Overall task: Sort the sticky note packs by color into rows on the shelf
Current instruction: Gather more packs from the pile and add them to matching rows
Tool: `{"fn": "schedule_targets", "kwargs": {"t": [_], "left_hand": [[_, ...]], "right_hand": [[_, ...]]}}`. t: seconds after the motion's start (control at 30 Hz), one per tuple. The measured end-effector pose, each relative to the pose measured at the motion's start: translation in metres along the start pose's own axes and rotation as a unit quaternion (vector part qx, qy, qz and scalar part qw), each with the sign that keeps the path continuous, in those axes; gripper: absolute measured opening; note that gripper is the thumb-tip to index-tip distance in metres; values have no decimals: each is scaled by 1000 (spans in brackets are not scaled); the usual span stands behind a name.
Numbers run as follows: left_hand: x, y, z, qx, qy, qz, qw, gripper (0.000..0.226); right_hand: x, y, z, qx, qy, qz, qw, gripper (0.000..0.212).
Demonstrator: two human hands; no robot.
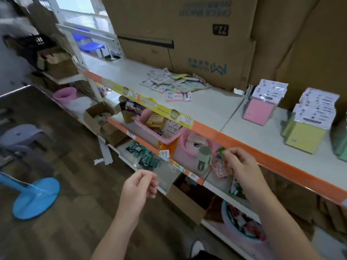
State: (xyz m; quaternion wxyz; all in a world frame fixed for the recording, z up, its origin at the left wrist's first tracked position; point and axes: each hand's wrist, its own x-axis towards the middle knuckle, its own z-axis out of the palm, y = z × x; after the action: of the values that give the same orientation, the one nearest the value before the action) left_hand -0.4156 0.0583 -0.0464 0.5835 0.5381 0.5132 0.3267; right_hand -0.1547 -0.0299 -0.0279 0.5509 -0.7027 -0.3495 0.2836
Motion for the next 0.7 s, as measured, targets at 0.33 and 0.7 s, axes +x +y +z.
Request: {"fn": "schedule_targets", "kwargs": {"t": [0.33,0.7], "left_hand": [[171,62,-3,17,-52,31,998,23],[345,118,41,228,-130,186,947,14]], "right_hand": [[164,-29,90,53,43,20,997,12],[322,-10,144,-224,120,90,963,46]]}}
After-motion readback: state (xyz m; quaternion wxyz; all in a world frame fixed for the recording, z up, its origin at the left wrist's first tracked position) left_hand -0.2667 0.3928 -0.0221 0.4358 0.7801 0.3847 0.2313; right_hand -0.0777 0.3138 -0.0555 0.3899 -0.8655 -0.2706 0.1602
